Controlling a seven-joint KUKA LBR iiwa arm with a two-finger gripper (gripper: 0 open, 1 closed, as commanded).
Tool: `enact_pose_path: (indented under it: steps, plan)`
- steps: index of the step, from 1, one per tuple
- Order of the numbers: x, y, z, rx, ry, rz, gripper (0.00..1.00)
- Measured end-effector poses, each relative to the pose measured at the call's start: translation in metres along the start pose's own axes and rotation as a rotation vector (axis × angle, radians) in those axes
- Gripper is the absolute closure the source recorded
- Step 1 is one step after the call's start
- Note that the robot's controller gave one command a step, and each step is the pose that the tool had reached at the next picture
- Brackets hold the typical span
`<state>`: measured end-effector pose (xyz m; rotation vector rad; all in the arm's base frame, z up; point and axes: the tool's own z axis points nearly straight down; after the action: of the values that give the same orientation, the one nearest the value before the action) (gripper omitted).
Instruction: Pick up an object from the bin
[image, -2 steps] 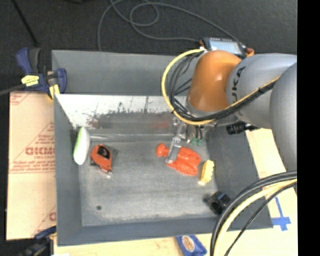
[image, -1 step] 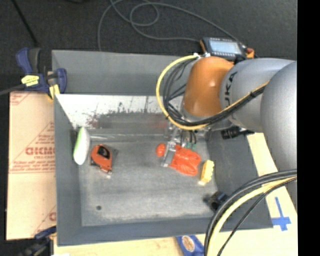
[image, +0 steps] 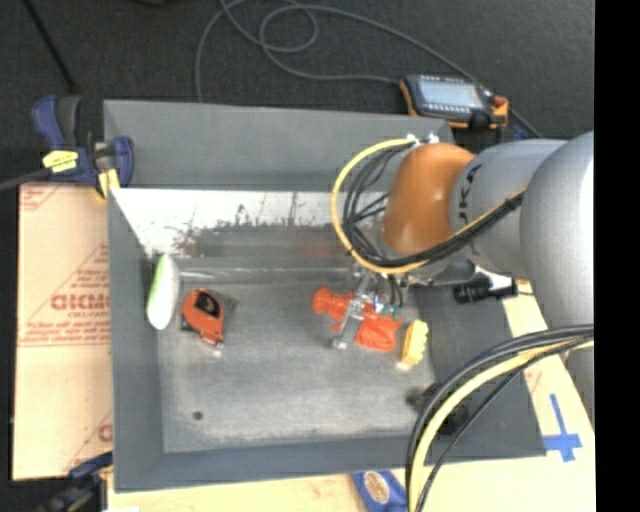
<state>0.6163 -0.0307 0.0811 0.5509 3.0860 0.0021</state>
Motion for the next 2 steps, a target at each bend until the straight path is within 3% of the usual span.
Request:
enact_pose_path:
  steps: [1, 2]
  plan:
    - [-0.0101, -0.0071, 0.0086, 0.002, -0.003, -0.171, 1.0]
    - [-0.0101, -0.0072, 0.009, 0.002, -0.003, -0.17, 1.0]
